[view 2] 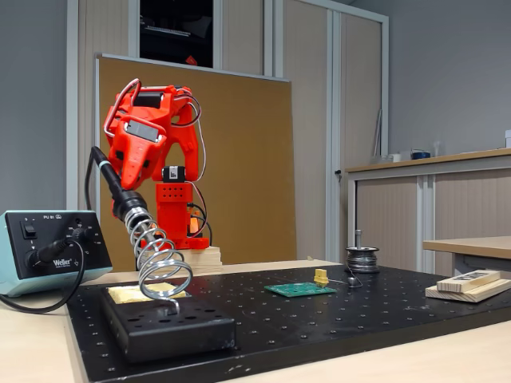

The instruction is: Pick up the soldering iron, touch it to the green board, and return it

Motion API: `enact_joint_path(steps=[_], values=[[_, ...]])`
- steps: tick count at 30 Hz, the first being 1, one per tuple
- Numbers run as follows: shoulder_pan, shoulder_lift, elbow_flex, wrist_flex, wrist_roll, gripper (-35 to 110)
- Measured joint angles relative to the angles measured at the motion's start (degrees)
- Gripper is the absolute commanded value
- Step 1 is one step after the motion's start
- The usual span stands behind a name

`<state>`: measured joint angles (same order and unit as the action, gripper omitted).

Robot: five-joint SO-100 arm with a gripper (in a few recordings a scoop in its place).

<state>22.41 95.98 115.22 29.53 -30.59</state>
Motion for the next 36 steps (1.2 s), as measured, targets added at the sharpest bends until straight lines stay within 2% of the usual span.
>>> enact_joint_path(steps=[7, 24, 36], values=[[-0.26, -1.93, -3.16, -1.58, 0.0, 0], [-0.97, 1.93, -3.96, 1.49, 0.09, 0], [4.75, 11.16, -0.35, 6.06, -0.79, 0]])
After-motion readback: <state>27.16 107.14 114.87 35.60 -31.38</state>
